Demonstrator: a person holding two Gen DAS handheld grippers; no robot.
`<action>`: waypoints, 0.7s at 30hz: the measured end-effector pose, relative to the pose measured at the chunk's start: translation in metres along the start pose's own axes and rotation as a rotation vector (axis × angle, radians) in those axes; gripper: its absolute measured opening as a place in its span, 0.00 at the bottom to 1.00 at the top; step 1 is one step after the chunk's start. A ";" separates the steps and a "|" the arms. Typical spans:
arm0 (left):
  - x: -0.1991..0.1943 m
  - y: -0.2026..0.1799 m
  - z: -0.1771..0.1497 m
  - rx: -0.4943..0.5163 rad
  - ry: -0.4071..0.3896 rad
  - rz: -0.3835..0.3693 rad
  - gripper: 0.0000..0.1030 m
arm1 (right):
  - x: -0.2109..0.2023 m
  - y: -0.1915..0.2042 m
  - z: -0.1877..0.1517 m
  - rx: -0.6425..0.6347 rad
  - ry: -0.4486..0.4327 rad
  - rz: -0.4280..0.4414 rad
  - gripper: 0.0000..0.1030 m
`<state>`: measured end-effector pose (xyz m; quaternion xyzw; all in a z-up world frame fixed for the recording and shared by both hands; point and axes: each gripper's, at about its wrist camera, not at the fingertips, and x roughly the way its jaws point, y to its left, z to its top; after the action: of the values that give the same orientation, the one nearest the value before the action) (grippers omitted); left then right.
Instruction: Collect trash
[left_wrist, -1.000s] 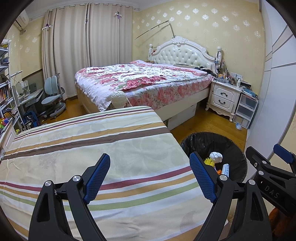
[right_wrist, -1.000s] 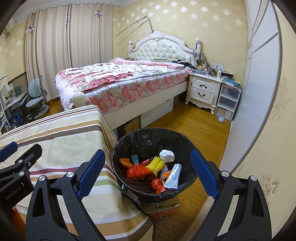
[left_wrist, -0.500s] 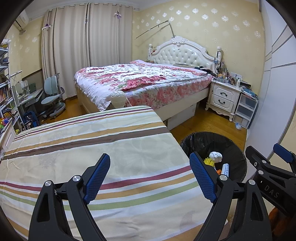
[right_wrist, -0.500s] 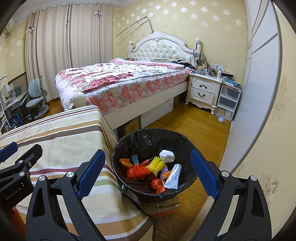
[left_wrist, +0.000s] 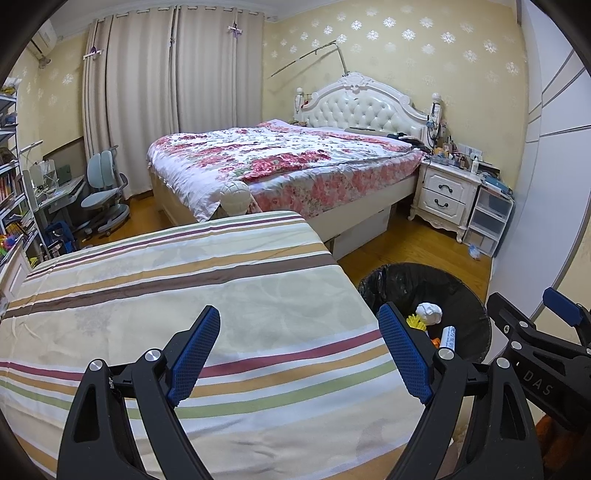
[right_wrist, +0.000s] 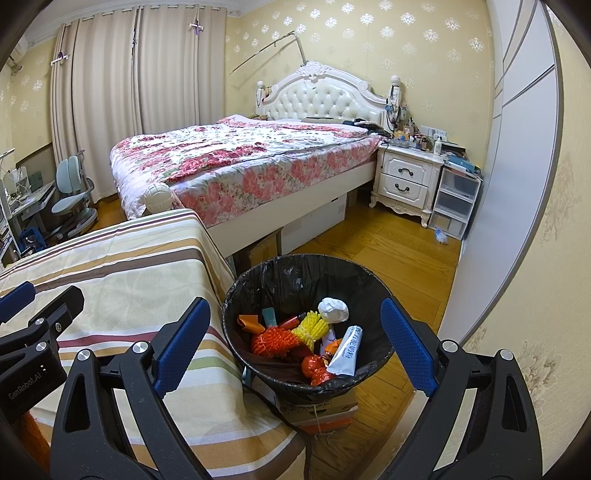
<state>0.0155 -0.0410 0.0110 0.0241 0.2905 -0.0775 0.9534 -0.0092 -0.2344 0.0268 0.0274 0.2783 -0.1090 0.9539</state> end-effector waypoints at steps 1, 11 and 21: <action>0.000 -0.001 0.000 0.002 -0.001 0.000 0.82 | 0.000 0.000 0.000 0.000 -0.001 0.000 0.89; -0.004 -0.005 0.001 0.012 -0.012 -0.008 0.82 | 0.000 0.000 0.000 0.000 0.000 0.000 0.89; -0.004 -0.004 0.001 0.003 -0.006 -0.020 0.82 | 0.000 0.001 0.000 -0.001 0.000 -0.001 0.89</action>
<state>0.0124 -0.0441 0.0143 0.0223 0.2877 -0.0875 0.9535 -0.0088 -0.2336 0.0272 0.0269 0.2783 -0.1092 0.9539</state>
